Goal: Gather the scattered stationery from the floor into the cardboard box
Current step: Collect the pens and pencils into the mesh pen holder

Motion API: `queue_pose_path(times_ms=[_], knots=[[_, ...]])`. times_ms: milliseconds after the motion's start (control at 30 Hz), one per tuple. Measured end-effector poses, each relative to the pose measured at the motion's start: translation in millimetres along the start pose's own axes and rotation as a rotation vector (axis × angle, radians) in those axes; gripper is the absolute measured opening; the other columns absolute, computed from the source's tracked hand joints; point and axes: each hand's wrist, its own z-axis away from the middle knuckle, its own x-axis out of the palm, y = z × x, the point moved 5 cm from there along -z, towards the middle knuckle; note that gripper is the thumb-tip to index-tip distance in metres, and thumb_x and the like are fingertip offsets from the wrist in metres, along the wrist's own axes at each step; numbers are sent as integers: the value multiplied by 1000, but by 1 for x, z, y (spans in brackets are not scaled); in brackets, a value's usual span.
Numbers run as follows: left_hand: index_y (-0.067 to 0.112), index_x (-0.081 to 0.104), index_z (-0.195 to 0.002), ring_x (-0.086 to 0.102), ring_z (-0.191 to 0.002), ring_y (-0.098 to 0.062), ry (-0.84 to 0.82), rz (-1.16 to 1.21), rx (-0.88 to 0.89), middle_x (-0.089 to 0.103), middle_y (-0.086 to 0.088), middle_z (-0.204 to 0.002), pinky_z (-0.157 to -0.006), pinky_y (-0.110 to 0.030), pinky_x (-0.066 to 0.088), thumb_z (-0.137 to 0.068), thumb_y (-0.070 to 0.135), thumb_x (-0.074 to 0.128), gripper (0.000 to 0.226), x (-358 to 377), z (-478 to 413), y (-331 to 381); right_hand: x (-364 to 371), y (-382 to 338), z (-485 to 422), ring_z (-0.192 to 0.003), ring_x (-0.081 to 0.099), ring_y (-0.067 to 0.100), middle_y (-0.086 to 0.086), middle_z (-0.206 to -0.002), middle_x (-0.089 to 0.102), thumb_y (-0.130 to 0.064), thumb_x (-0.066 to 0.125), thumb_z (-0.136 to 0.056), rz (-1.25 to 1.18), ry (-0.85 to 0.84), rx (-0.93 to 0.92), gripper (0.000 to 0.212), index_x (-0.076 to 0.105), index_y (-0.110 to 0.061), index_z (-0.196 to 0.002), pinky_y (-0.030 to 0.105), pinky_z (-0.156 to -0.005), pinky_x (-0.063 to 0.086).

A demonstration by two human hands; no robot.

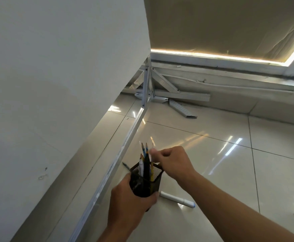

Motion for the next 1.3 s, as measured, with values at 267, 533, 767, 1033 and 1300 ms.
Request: queue_pose_path(times_ms=[267,533,767,1033,1300], knots=[[32,70,-123,67,-92,6,182,37,-81,74,24,-99,-68,3,46,-45,36,101,85,-32,14,-39,59,55,-10,-93,72,16,3,-96,78,-14,73,-87,362,18,-53,13,82,-15,-96,23,-82,52],[28,65,-135,66,-100,-2,230,-11,-60,74,18,-109,-75,9,39,-39,38,103,103,-34,25,-71,114,75,-5,-103,51,20,-1,-109,57,-27,66,-94,639,18,-193,17,62,-20,-108,34,-84,48],[27,66,-133,66,-108,-5,209,26,-87,73,16,-114,-74,7,38,-44,32,103,96,-20,22,-75,116,80,-15,-98,56,25,6,-101,61,-7,59,-91,645,56,-201,10,63,-15,-95,31,-71,36],[32,70,-115,60,-86,20,208,20,-112,73,23,-99,-64,3,46,-53,40,96,68,0,2,-34,47,69,-33,-117,57,33,14,-120,62,-9,61,-92,801,-3,-198,24,68,-11,-115,37,-96,48],[23,69,-111,69,-88,-6,243,-56,-157,74,9,-103,-73,-15,54,-53,40,94,65,15,6,-14,0,99,1,-98,67,38,19,-107,70,-15,71,-86,777,28,-111,23,73,-11,-108,39,-85,57]])
